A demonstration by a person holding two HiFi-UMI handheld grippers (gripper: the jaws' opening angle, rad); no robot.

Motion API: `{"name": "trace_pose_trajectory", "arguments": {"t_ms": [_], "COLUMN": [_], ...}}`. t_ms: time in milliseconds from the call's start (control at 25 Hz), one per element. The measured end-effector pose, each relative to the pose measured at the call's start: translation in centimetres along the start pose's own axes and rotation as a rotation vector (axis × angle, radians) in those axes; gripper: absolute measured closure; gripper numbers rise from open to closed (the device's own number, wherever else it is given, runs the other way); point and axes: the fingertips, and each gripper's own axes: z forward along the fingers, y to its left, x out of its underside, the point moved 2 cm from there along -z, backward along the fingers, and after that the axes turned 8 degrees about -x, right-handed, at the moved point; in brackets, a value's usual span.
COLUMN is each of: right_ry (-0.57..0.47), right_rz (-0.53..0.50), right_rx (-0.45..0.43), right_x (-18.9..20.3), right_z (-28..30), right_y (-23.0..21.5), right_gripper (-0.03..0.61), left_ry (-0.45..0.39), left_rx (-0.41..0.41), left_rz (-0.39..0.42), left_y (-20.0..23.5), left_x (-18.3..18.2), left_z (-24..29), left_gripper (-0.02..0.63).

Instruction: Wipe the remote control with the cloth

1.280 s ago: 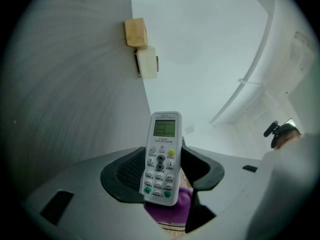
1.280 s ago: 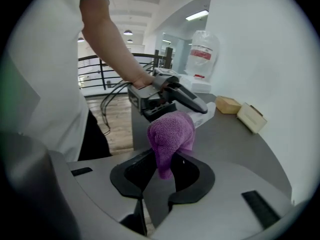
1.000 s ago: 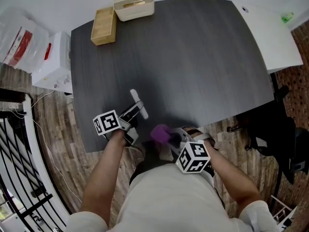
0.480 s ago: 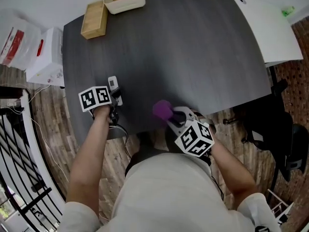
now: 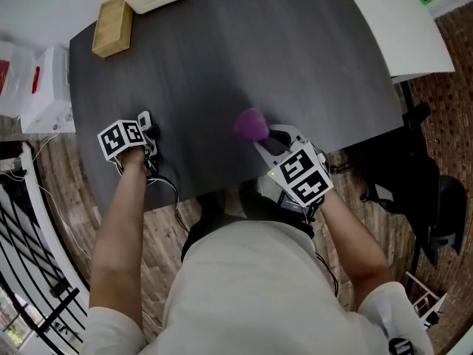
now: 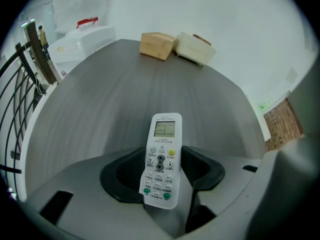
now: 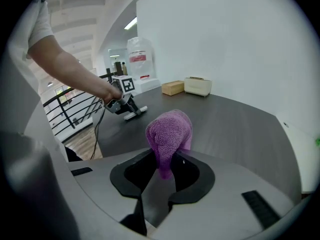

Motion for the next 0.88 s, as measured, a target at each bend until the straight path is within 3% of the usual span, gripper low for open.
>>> {"name": "trace_pose_trajectory", "arguments": {"t_ms": [280,880], "right_ry": [-0.021,-0.061], "right_rz": [0.041,-0.009], "right_rx": [0.006,-0.098], "right_x": [-0.3,-5.2], "right_z": [0.3,3.8], "right_y": [-1.4,1.4], "right_gripper": [0.482,0.482], "left_ry": [-0.023,-0.055], "left_rx": [-0.004,0.121], "left_rz": [-0.073,-0.038], "left_y": [-0.5,-2.0], "left_x": [-0.3,0.7], "left_z": [0.1,-0.8], "left_gripper": [0.391,0.36]}}
